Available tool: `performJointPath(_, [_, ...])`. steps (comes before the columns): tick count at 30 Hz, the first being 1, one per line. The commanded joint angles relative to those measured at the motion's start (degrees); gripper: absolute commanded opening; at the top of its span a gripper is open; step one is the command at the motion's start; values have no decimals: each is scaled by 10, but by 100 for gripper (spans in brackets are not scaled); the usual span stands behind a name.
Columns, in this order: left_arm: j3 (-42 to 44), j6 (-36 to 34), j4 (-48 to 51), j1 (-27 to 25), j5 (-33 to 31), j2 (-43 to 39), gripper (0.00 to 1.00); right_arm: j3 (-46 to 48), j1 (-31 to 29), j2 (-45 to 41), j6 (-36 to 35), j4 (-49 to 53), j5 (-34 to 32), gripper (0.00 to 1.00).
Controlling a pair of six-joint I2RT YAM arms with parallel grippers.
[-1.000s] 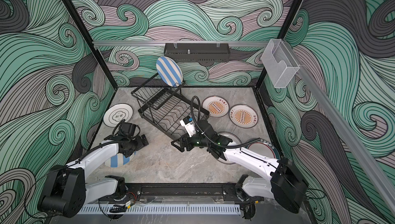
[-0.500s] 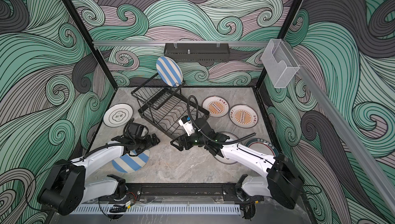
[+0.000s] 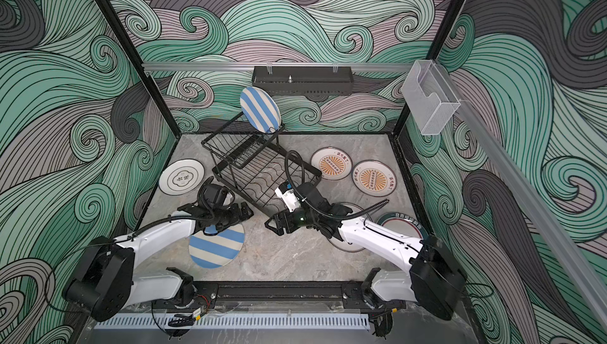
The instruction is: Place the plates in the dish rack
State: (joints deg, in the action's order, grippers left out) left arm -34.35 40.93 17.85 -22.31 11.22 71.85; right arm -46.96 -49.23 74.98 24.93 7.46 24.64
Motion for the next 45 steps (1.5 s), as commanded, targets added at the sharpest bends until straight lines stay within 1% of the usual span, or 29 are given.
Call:
performJointPath(1, [-31,-21,99,0,-76,-32,99,-31,-20,29,-1,1,17,84])
performJointPath(4, [-47,-25,163,20,-130,-54,99,-57,-47,72,8,-11,20,84])
performJointPath(6, [-36,-17,187,56,-156,-83,99,-78,-65,109,18,-21,23,83])
performJointPath(8, [-8,-9,188,98,-174,-118,99,-99,-78,145,32,-28,22,83])
performJointPath(10, [25,-4,177,139,-188,-161,99,-118,-88,180,49,-35,19,82])
performJointPath(12, [50,6,182,169,-204,-211,99,-148,-95,215,72,-12,-5,81])
performJointPath(15, [68,17,201,195,-216,-266,99,-182,-101,251,90,-15,-10,80])
performJointPath(17, [79,18,208,210,-215,-285,98,-192,-102,271,99,-22,-10,81])
performJointPath(19, [89,19,203,219,-212,-286,99,-201,-102,289,103,-27,-7,81])
performJointPath(23, [109,19,171,235,-164,-262,99,-214,-101,326,123,-57,8,81])
performJointPath(27, [129,22,151,237,-127,-255,99,-217,-98,353,144,-83,13,81])
performJointPath(35, [145,23,150,238,-111,-274,98,-224,-85,400,182,-125,36,81])
performJointPath(39, [152,21,141,238,-94,-278,99,-238,-83,420,188,-126,45,81])
performJointPath(45, [161,14,128,238,-73,-271,98,-232,-78,433,203,-146,54,78])
